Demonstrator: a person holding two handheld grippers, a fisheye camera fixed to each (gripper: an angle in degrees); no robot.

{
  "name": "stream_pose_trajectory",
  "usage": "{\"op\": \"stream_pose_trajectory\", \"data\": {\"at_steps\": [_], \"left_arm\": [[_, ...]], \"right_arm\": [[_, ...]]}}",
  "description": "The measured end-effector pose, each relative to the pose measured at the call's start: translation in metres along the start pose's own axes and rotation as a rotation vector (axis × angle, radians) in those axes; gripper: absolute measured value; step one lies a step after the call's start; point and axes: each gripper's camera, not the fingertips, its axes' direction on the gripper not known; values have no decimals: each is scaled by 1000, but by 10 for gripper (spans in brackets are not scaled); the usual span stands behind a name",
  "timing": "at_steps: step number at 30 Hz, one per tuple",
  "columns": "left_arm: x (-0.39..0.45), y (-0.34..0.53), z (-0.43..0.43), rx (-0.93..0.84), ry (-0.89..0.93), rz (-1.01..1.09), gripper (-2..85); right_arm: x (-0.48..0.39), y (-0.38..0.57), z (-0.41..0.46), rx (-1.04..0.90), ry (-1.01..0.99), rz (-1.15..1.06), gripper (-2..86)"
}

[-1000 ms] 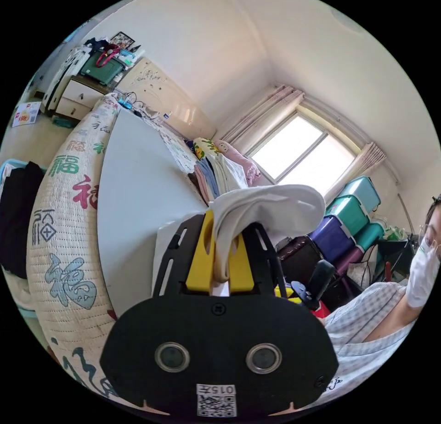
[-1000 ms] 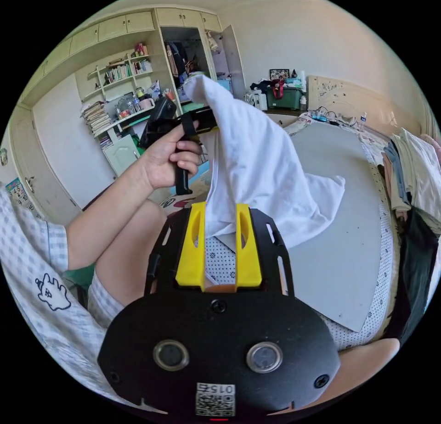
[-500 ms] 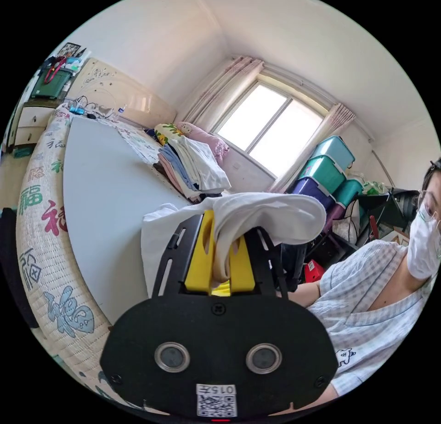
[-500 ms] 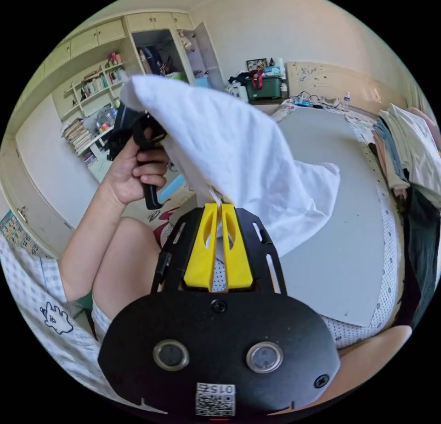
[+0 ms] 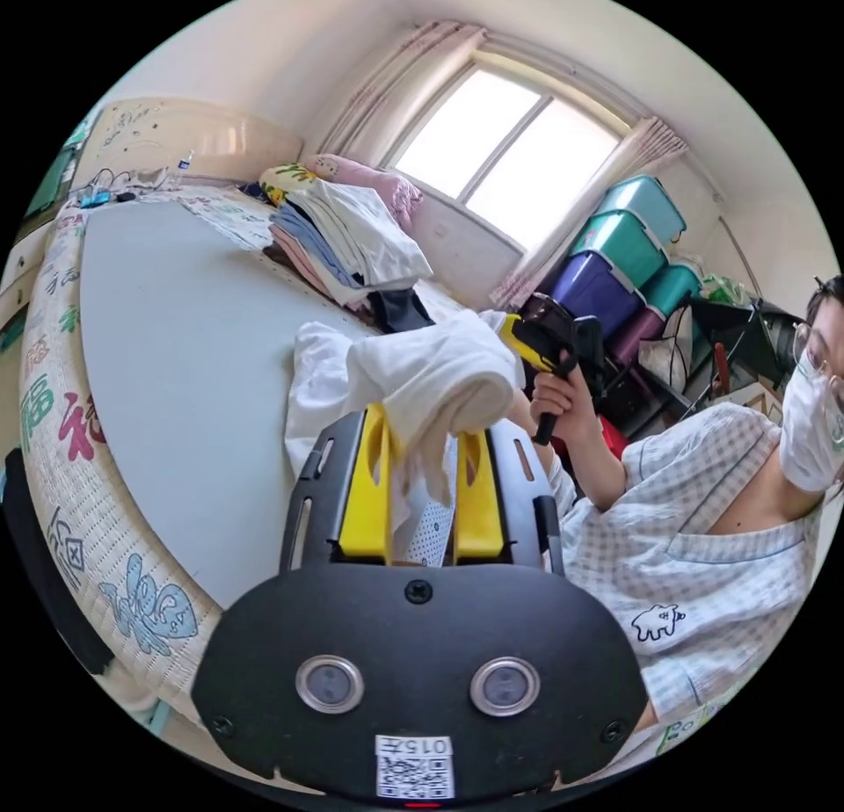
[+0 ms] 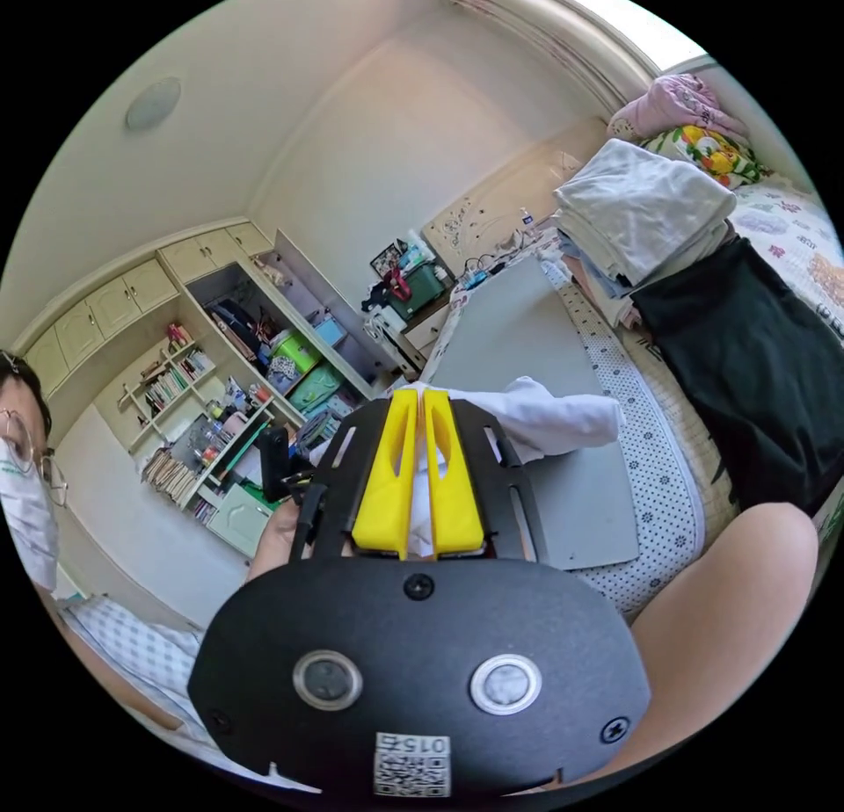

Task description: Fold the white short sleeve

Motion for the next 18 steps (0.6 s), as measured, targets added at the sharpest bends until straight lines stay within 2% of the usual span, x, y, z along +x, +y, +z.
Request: {"op": "stream_pose_trajectory", "data": {"at_steps": [5,9,12,15,16,18], "left_arm": [[0,3,-3,21,-45,11,8],[-6,17,-36,246,3,-13,2],[-6,34,-64,410,-56,-30,2],[13,61,-102,721,-3,136,4],[18,69,-109,780,23,180,4],[24,72,-111,777,-1,200,3]], "right_arm": [[23,-12,-72,65,33,6,-6],[15,-39,-141,138,27,-96,-7],[2,-65,-202,251,-1,-153,-7],[-14,-84,-257,324,-73,-236,-7],[-23,-91,-267,318,-48,-277,-7],[-32,-96,-272,329,36,-335,-7]]}}
